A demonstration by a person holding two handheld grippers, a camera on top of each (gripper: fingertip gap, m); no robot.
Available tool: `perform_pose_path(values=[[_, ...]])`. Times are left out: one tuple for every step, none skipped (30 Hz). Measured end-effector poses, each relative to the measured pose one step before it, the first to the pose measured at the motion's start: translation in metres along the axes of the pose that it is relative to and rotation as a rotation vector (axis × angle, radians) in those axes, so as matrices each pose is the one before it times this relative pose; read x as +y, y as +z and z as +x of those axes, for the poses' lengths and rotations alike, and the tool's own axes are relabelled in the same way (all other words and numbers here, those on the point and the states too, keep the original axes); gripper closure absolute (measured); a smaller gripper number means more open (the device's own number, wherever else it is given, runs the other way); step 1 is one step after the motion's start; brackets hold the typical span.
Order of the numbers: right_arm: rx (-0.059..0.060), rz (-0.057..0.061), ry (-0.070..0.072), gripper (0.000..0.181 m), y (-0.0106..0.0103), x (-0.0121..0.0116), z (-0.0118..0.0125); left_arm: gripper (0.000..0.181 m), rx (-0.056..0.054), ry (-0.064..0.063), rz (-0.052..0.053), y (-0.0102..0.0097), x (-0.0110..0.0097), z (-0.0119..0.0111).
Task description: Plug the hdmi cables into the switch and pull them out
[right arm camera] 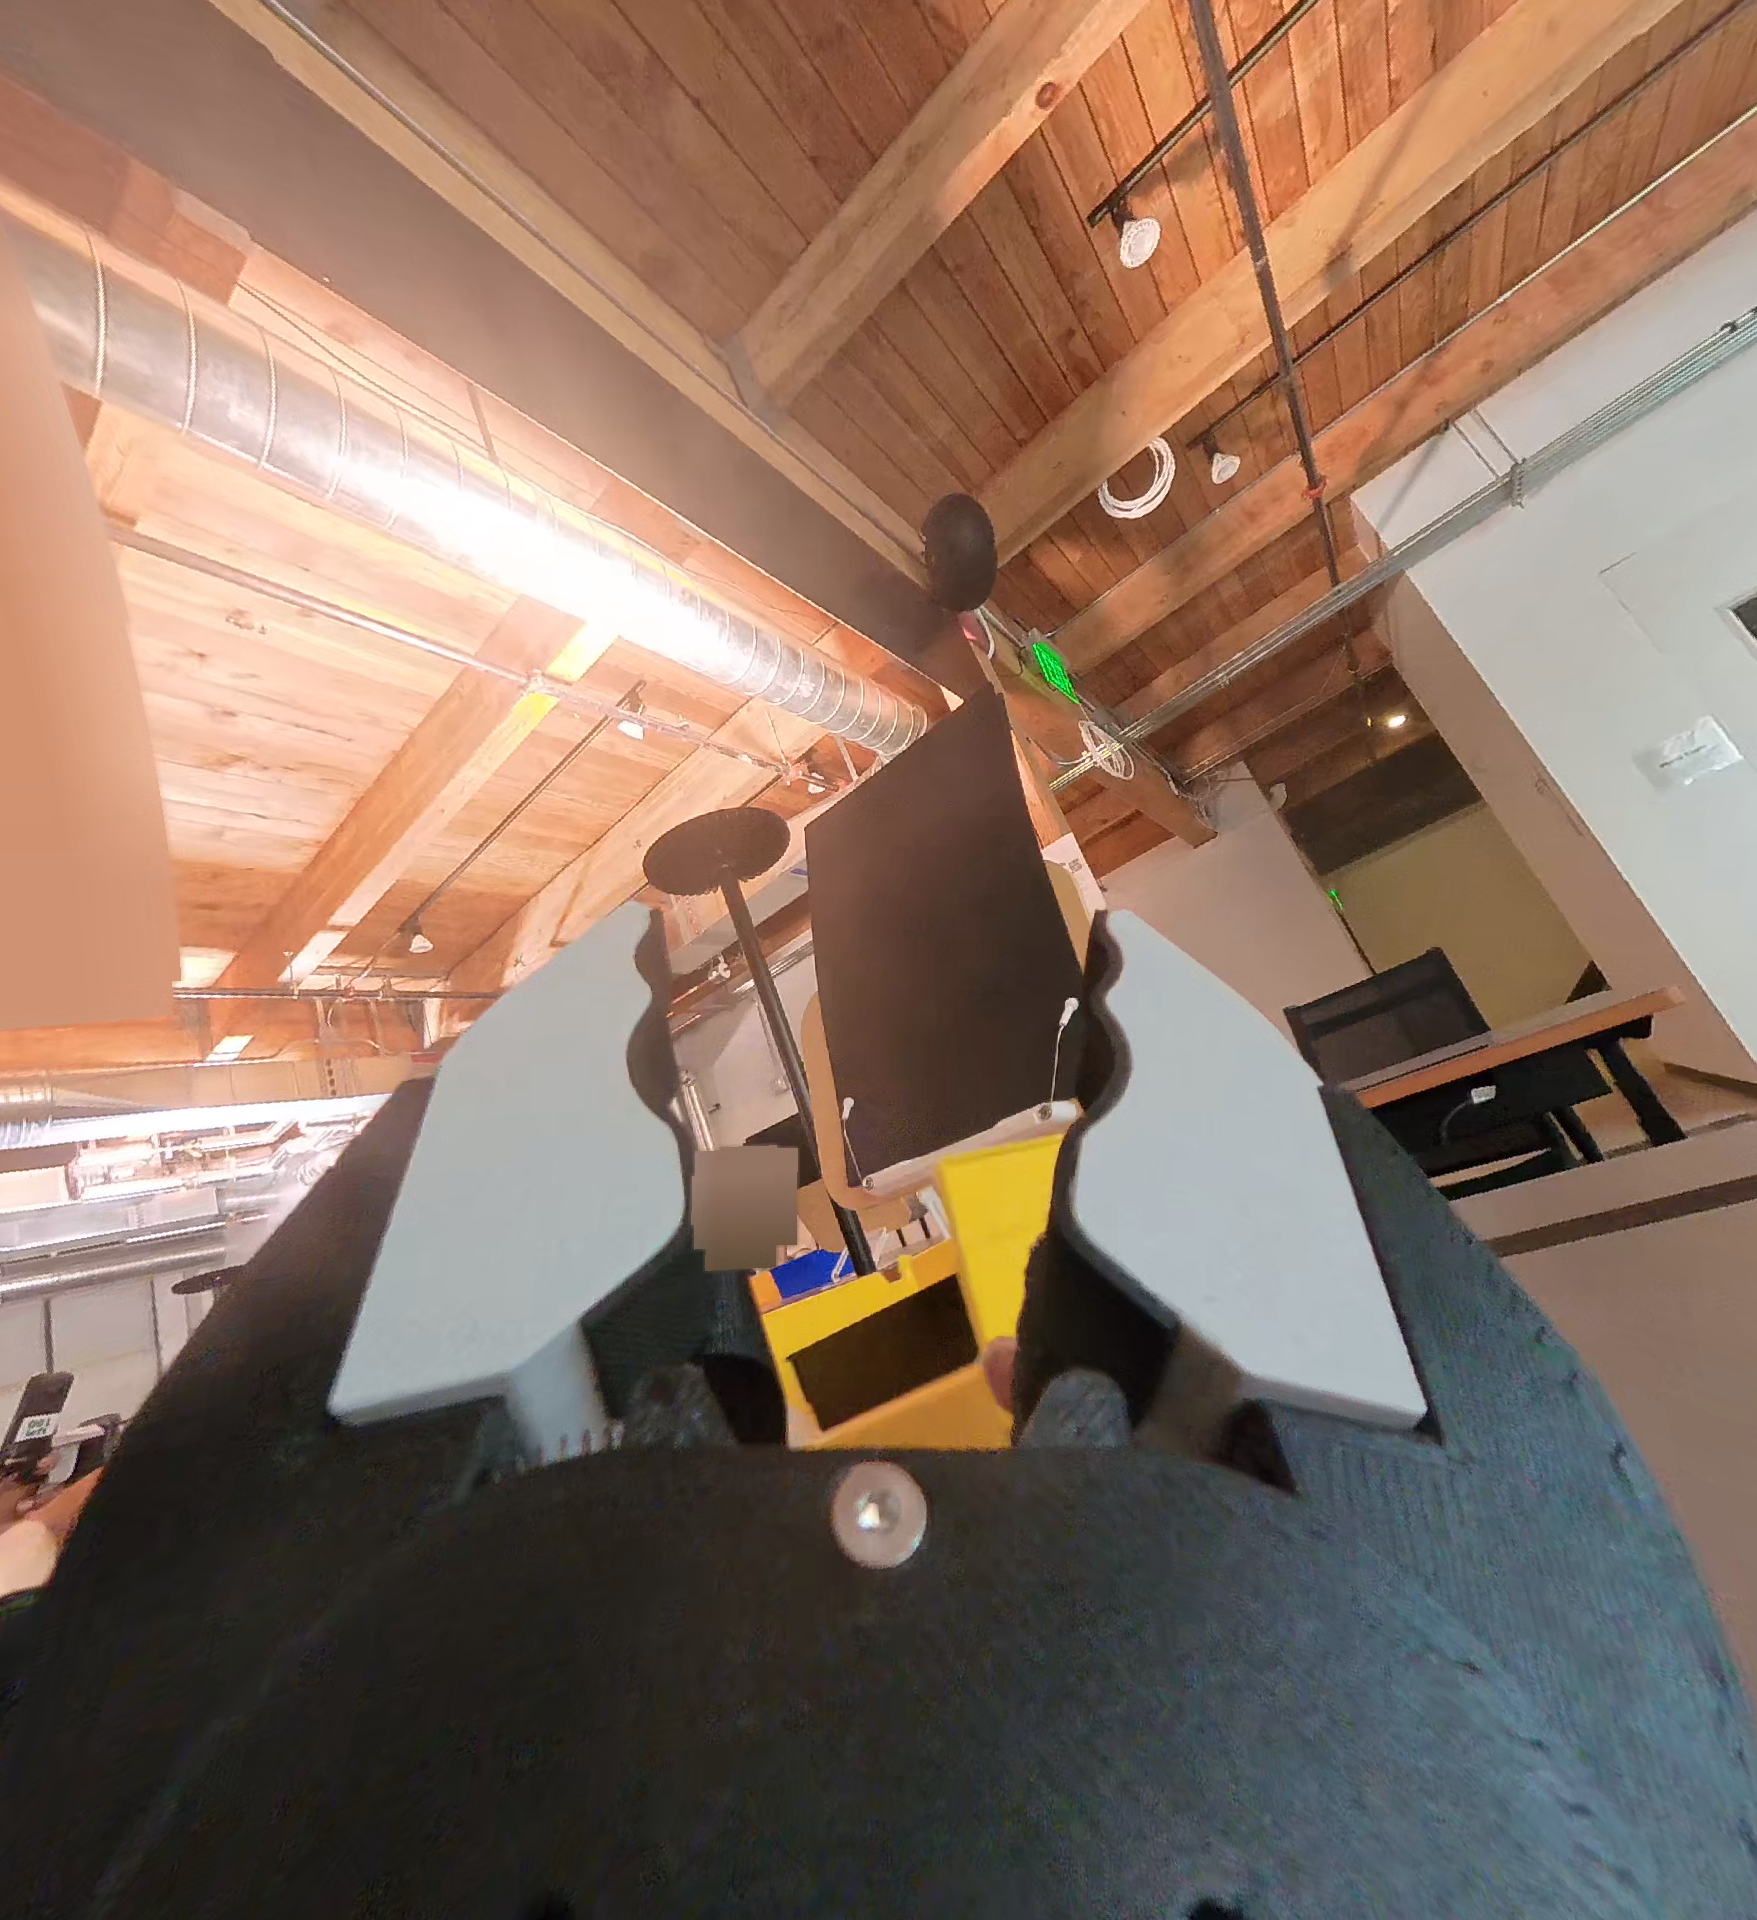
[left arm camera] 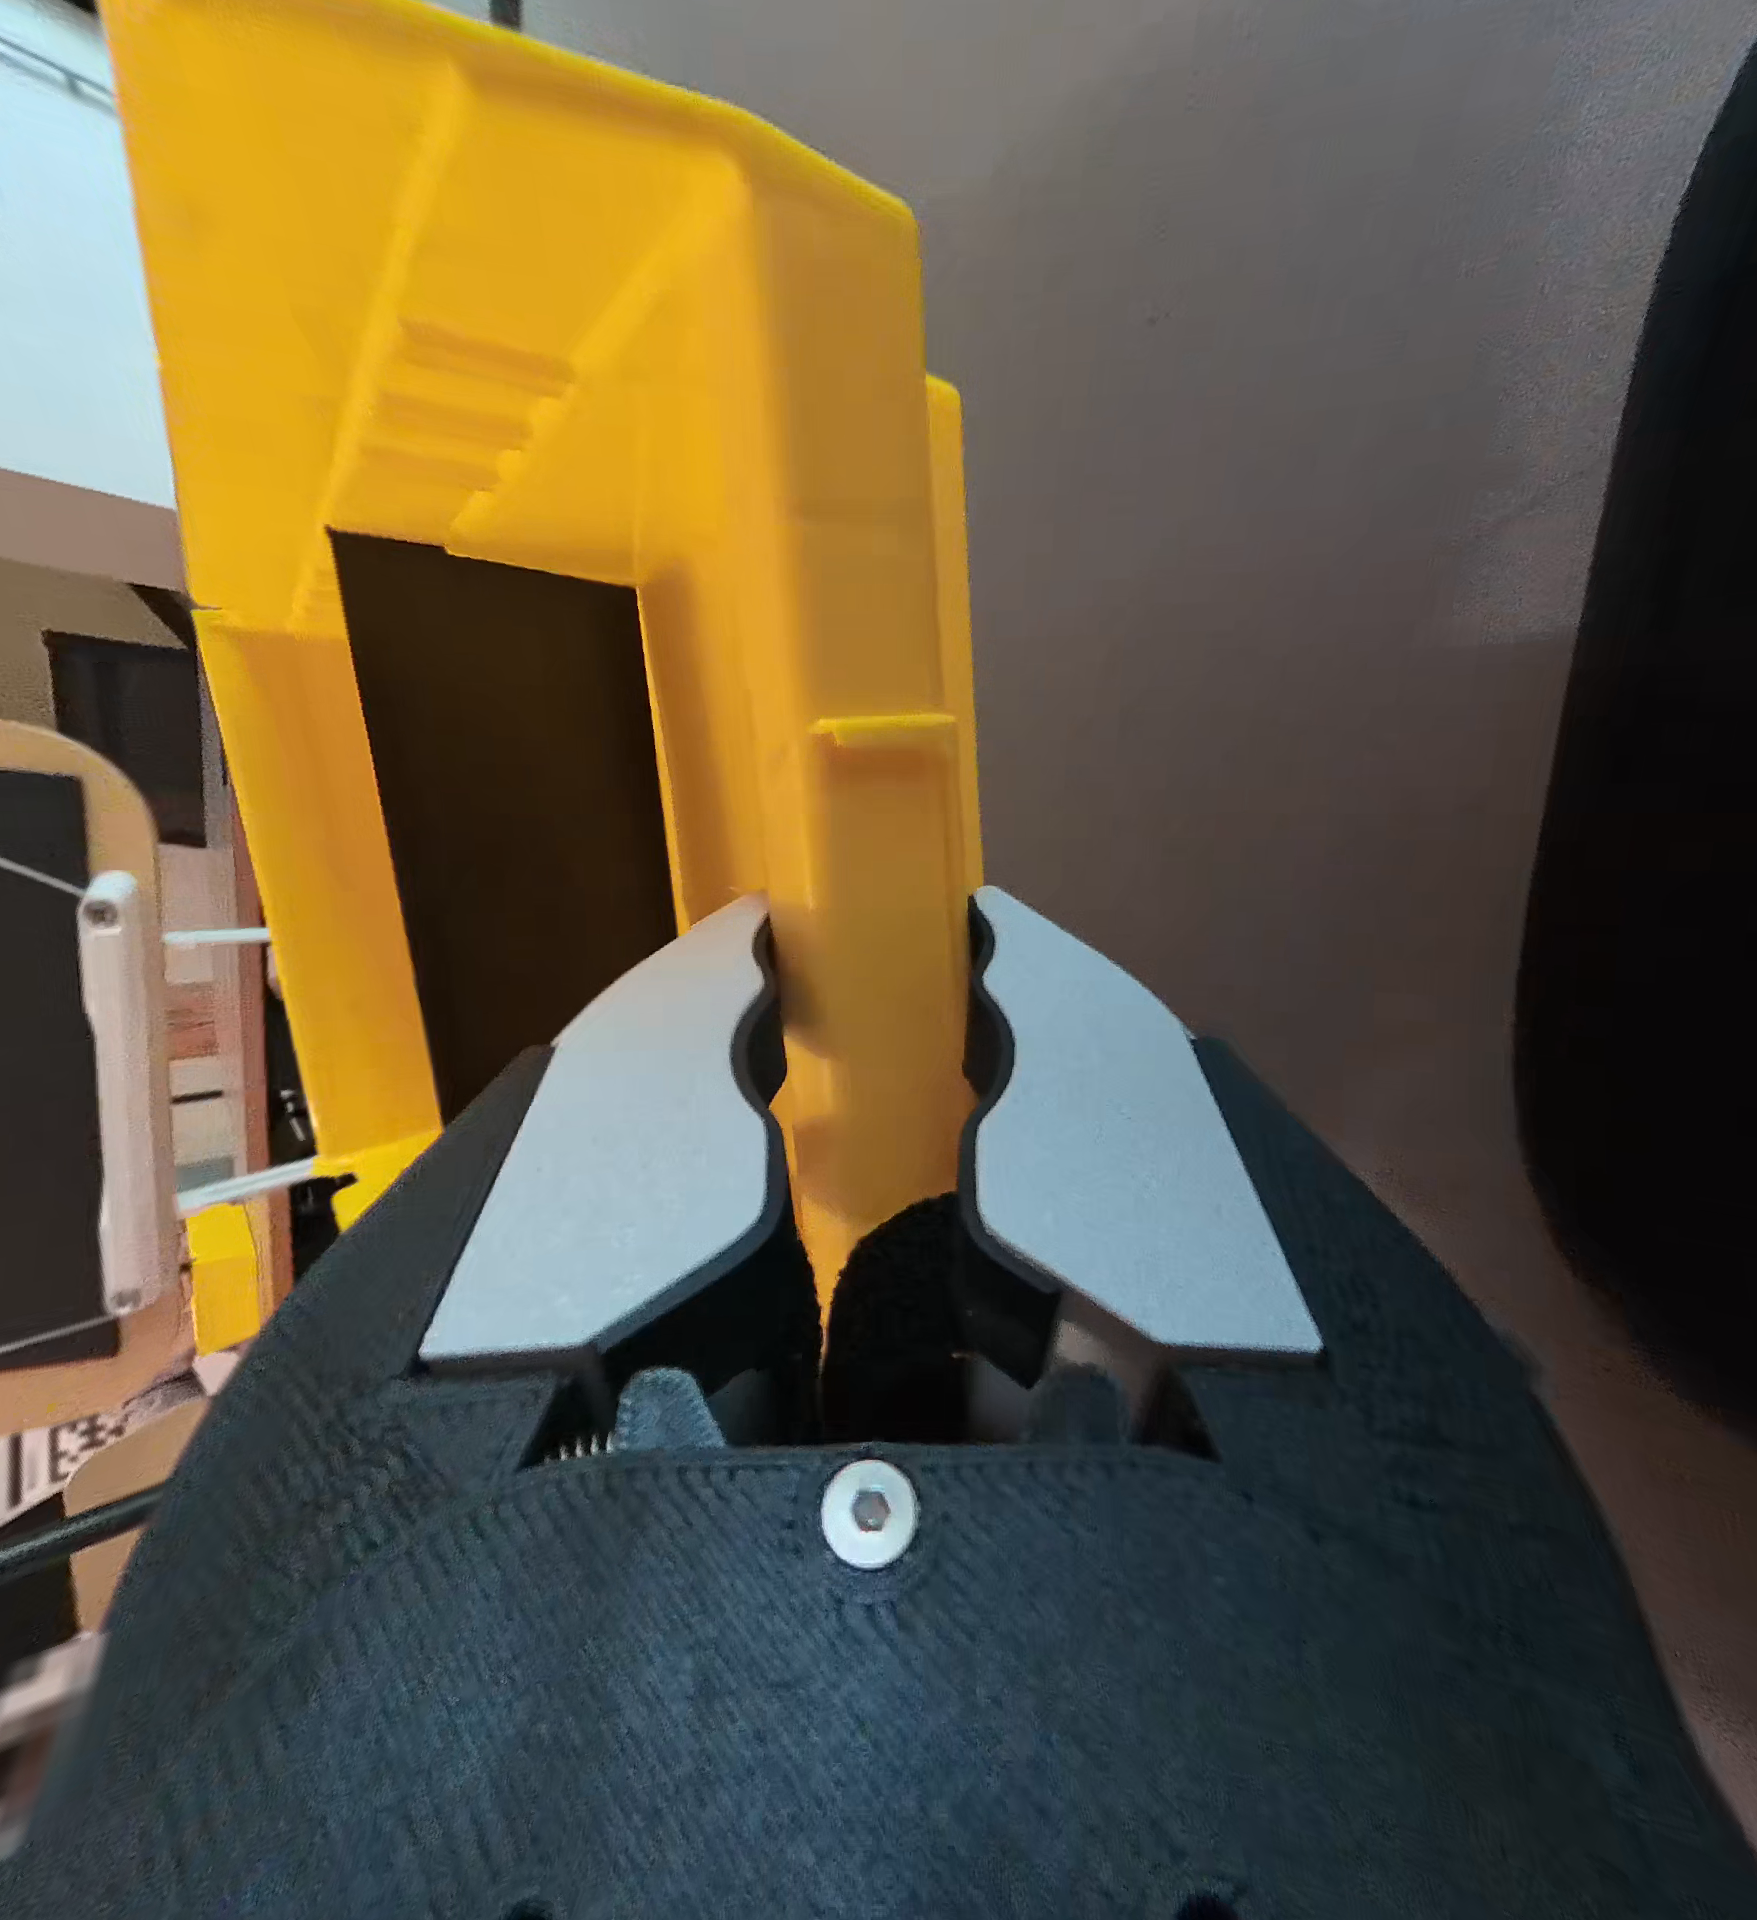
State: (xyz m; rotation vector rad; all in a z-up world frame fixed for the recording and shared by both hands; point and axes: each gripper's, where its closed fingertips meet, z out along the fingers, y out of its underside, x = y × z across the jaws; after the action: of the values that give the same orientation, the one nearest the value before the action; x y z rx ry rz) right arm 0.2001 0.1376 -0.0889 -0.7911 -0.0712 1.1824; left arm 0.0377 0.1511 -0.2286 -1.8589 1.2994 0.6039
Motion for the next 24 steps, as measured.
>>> perform_pose_path(values=[[-0.0022,-0.0061,0.0075,0.105,0.00013,0.00101,-0.00027,0.151,0.0045,0.0111,0.0031,0.00366,-0.00042,0.00422],[-0.0039,-0.0043,0.0066,0.105,0.00017,0.00067,-0.00046,0.151,0.005,0.011,0.0013,0.00277,0.0004,0.00437],[-0.0028,-0.0048,0.0045,0.105,0.00022,0.00073,-0.00057,0.151,0.0024,0.0109,-0.0022,0.00233,0.00127,0.00413],[-0.0055,-0.0053,0.0036,0.105,0.0003,0.00082,-0.00092,0.15,-0.0045,0.0121,-0.0026,0.00182,0.00154,0.00343],[-0.0069,-0.0065,0.0018,0.105,0.00027,0.00105,-0.00126,0.15,-0.0066,-0.0002,0.0054,0.00115,0.00084,0.00261],[-0.0053,-0.0079,0.0002,0.105,0.0003,0.00125,-0.001,0.149,0.0081,-0.0234,0.0198,0.00013,-0.00076,0.00308],[-0.0057,-0.0108,0.0001,0.105,0.00036,0.00173,-0.00098,0.148,0.0159,-0.0437,0.038,-0.00202,-0.00329,0.00201],[-0.0046,-0.018,0.0043,0.105,0.00035,0.00245,-0.00059,0.138,0.0195,-0.0569,0.0531,-0.00425,-0.00575,0.00046],[-0.0071,-0.0249,0.0091,0.106,0.00034,0.00318,-0.00084,0.134,0.0227,-0.0594,0.0554,-0.00588,-0.00619,-0.00014],[-0.0091,-0.0276,0.0089,0.107,0.00037,0.00335,-0.00096,0.13,0.01,-0.059,0.0527,-0.00757,-0.00554,-0.00203],[-0.009,-0.0267,0.0039,0.107,0.00045,0.00344,-0.00105,0.126,-0.0025,-0.0586,0.052,-0.00943,-0.00495,-0.00354],[-0.0091,-0.0263,-0.0035,0.108,0.00074,0.00406,-0.00113,0.122,-0.0018,-0.0539,0.051,-0.01152,-0.00385,-0.00304],[-0.0095,-0.0277,-0.009,0.108,0.00107,0.00474,-0.00143,0.117,-0.016,-0.0518,0.045,-0.01341,-0.0019,-0.00459],[-0.0161,-0.0253,-0.014,0.108,0.00157,0.00482,-0.00274,0.113,-0.037,-0.0524,0.0343,-0.01501,0.00081,-0.00784],[-0.0257,-0.0299,-0.0144,0.11,0.00172,0.00564,-0.00447,0.113,-0.0443,-0.0515,0.0189,-0.01614,0.00433,-0.00978],[-0.0352,-0.0452,-0.0083,0.113,0.00206,0.00725,-0.00559,0.113,-0.0464,-0.0513,-0.0012,-0.01686,0.00863,-0.01158],[-0.0354,-0.0513,0.0002,0.116,0.00233,0.00714,-0.00546,0.114,-0.0389,-0.0504,-0.0193,-0.01695,0.01271,-0.01234],[-0.0338,-0.0412,-0.0014,0.117,0.00245,0.00566,-0.00486,0.113,-0.0294,-0.0452,-0.0255,-0.01651,0.01524,-0.01263],[-0.0292,-0.0312,-0.0049,0.117,0.00241,0.00417,-0.00407,0.113,-0.036,-0.0377,-0.0236,-0.01609,0.01612,-0.01501],[-0.0258,-0.0338,-0.0064,0.117,0.0027,0.00444,-0.00373,0.113,-0.0477,-0.0267,-0.0246,-0.01532,0.01663,-0.01806],[-0.0199,-0.0413,-0.0078,0.114,0.0033,0.00497,-0.00305,0.113,-0.0526,-0.0172,-0.0291,-0.01414,0.01675,-0.01995],[-0.0187,-0.0472,-0.0111,0.11,0.00404,0.00522,-0.00294,0.113,-0.0482,-0.0123,-0.0319,-0.01242,0.01586,-0.02009],[-0.0139,-0.0533,-0.0156,0.106,0.00466,0.00563,-0.00239,0.113,-0.0371,-0.0089,-0.0337,-0.01062,0.01424,-0.0184],[-0.0042,-0.0546,-0.0204,0.097,0.00533,0.00559,-0.00144,0.113,-0.0222,-0.0025,-0.0365,-0.00856,0.0127,-0.01519]])
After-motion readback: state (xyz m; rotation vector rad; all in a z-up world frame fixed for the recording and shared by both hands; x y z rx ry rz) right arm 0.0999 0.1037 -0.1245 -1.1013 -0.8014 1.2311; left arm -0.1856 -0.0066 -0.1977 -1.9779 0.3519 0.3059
